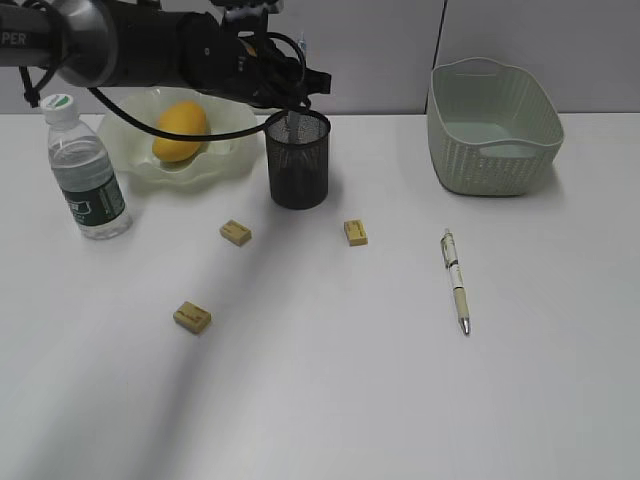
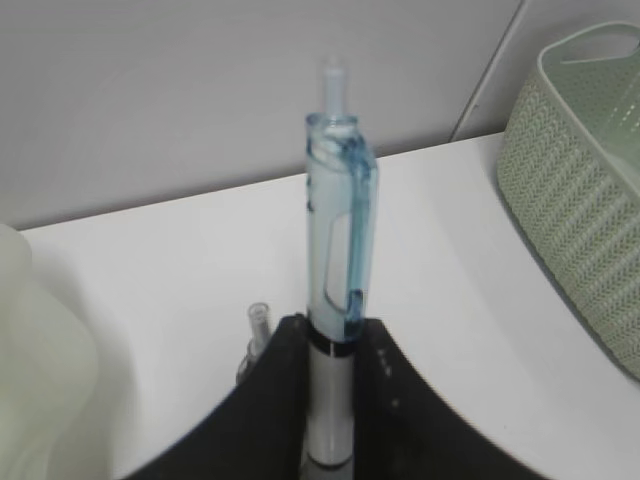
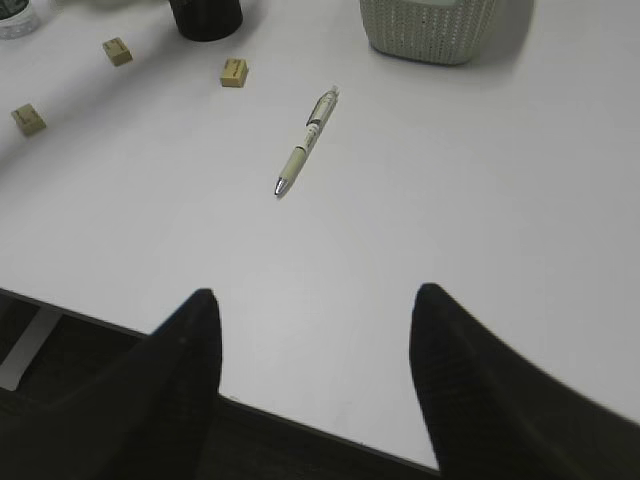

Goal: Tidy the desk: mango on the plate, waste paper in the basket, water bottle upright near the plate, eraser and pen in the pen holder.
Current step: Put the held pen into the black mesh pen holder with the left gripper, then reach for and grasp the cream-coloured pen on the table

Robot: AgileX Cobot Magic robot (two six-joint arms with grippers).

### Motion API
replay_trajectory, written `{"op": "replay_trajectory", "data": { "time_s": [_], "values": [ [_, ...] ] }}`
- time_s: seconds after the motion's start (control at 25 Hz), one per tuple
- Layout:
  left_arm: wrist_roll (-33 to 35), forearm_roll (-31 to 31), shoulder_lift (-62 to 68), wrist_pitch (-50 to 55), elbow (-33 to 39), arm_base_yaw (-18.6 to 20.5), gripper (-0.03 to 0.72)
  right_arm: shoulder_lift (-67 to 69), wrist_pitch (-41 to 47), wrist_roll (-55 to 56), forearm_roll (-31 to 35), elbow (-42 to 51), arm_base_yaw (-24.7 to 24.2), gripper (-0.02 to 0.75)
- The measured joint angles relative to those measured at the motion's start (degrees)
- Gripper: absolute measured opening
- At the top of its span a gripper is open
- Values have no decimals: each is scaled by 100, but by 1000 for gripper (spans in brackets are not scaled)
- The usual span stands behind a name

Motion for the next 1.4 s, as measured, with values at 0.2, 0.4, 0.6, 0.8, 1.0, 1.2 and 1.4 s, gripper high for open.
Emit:
{"op": "replay_trajectory", "data": {
  "time_s": [0.2,0.4,0.6,0.8,1.0,1.2,1.4],
  "values": [
    [0,0,0,265,0,0,182,0,0,0,0,0,0,477],
    [0,-15,0,498,0,0,287,0,0,0,0,0,0,477],
    [0,-22,-199,545,0,0,298,0,0,0,-5,0,0,477],
    [0,-22,-672,863,0,0,298,0,0,0,-5,0,0,477],
    [0,53,-1183,2094,-7,0,337,0,0,0,-5,0,0,477],
    [0,360,-1517,3958,-13,0,522,0,0,0,-5,0,0,477],
    [0,770,-1688,5762,-13,0,585,0,0,0,-5,0,0,477]
  ]
}}
